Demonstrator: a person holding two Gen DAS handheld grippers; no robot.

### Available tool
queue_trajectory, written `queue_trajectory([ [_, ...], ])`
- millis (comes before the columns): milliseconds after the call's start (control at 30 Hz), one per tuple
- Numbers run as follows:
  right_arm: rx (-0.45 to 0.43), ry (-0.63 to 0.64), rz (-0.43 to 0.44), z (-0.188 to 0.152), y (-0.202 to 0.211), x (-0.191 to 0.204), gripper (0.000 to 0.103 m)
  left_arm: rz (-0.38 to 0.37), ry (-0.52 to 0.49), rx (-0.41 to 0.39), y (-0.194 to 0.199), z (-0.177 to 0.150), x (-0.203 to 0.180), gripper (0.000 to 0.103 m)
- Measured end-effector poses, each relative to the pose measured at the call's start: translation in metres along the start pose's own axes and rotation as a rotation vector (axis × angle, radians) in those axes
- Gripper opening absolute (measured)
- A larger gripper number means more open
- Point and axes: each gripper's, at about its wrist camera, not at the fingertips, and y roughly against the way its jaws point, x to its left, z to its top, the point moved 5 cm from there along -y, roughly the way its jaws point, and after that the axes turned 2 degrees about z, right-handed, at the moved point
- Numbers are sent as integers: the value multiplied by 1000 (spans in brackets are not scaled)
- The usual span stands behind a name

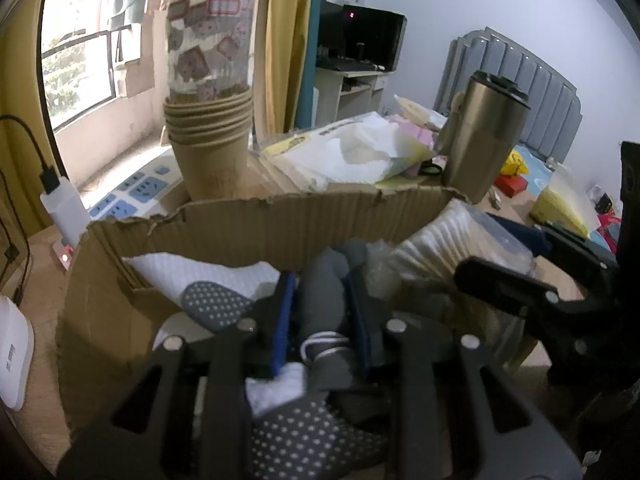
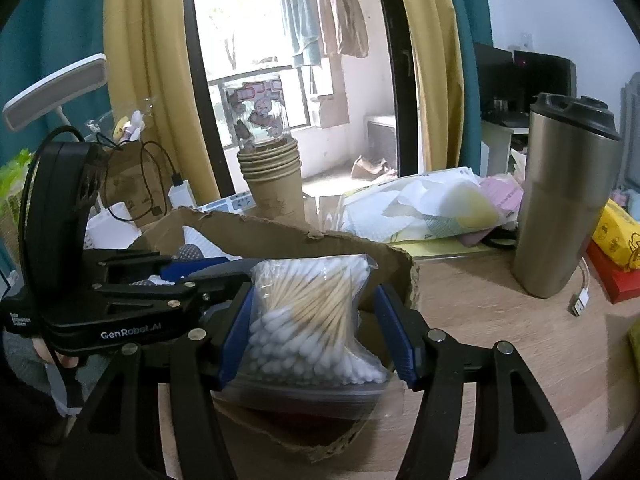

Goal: Organize soft objects
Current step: 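Lower into the box and open both tools to release socks and swab bag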

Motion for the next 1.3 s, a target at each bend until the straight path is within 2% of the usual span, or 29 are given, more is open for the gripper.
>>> queue_trajectory([
  [267,-17,-37,3,1,3,-3,64,17,-22,-11,11,5,-5,32],
  [300,-18,-39,1,1,4,-3,64,22,-27,-16,13,6,-6,35],
  [400,-23,-47,-1,2,6,-2,66,36,-31,-33,20,9,-6,53],
  [600,-34,-65,-13,6,15,-5,70,56,-30,-64,35,12,-6,55],
  [667,-37,-63,-17,7,18,-4,70,65,-33,-76,43,13,-5,60],
  [733,-41,-56,-20,9,22,-2,71,72,-33,-88,48,14,-6,74],
  [833,-46,-44,-22,11,28,2,71,81,-33,-109,59,15,-6,83],
  [1033,-70,-30,-32,15,45,9,71,89,-32,-152,82,16,-8,89],
  [1300,-98,5,-50,20,69,23,71,122,13,-250,122,12,-7,96],
])
